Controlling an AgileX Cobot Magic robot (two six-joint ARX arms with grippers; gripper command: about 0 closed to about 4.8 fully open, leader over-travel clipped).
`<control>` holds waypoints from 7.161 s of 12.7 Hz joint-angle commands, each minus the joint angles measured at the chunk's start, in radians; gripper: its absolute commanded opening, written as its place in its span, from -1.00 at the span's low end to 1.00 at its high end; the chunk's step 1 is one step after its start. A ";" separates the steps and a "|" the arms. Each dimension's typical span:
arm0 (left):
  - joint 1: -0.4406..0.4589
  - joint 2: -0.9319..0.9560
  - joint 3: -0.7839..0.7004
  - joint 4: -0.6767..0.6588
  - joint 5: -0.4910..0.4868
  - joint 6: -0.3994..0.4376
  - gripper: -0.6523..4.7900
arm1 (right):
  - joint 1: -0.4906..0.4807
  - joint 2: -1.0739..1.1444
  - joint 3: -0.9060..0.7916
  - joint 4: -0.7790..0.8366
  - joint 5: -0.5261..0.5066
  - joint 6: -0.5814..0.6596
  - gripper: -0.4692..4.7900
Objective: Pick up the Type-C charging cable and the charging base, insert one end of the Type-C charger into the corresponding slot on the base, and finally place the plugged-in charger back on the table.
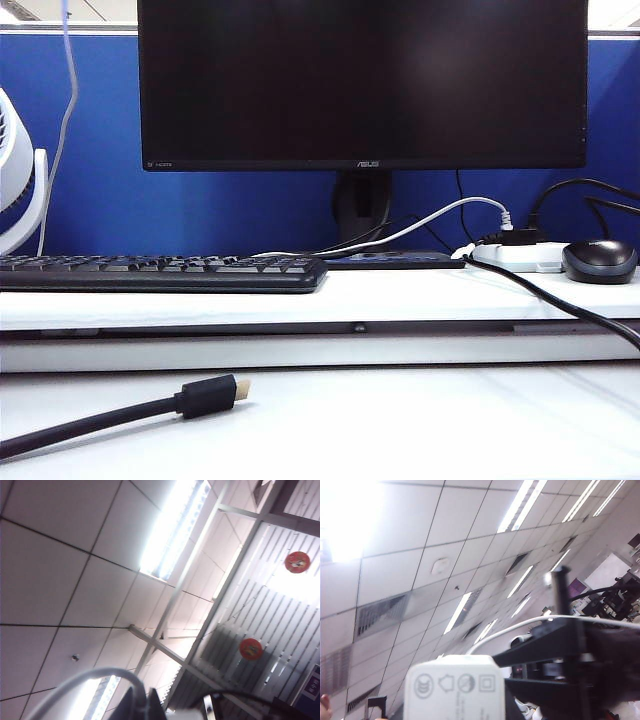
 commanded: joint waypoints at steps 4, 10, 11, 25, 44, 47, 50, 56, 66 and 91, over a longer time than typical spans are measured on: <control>0.000 0.014 0.002 0.003 -0.038 -0.002 -0.78 | 0.002 0.002 0.003 0.011 0.023 -0.032 -0.84; -0.001 0.027 0.002 0.000 -0.056 -0.008 -0.78 | 0.002 0.013 0.003 0.011 0.033 -0.058 -0.84; -0.001 0.029 0.002 0.000 -0.056 -0.010 -0.78 | 0.002 0.013 0.003 0.011 0.040 -0.058 -0.84; -0.001 0.043 0.002 -0.017 -0.083 0.043 -0.78 | 0.051 0.014 0.003 0.066 0.083 -0.033 -0.84; -0.002 0.056 0.002 -0.027 -0.024 -0.029 -0.78 | 0.052 0.016 0.003 0.091 0.092 0.021 -0.84; -0.002 0.055 0.002 0.039 -0.007 -0.054 -0.78 | 0.052 0.017 0.003 0.092 0.075 0.024 -0.84; -0.002 0.055 0.002 0.100 -0.009 -0.119 -0.78 | 0.053 0.020 0.003 0.092 0.064 0.024 -0.84; 0.000 0.054 0.002 0.121 -0.027 -0.160 -0.78 | 0.042 0.020 0.003 0.084 0.050 -0.032 -0.84; 0.036 0.047 0.002 0.137 -0.033 -0.185 -0.78 | 0.050 0.021 0.003 -0.034 0.064 -0.039 -0.84; 0.037 0.041 0.002 0.071 -0.064 -0.137 -0.78 | 0.049 0.013 0.005 -0.009 0.091 -0.120 -0.84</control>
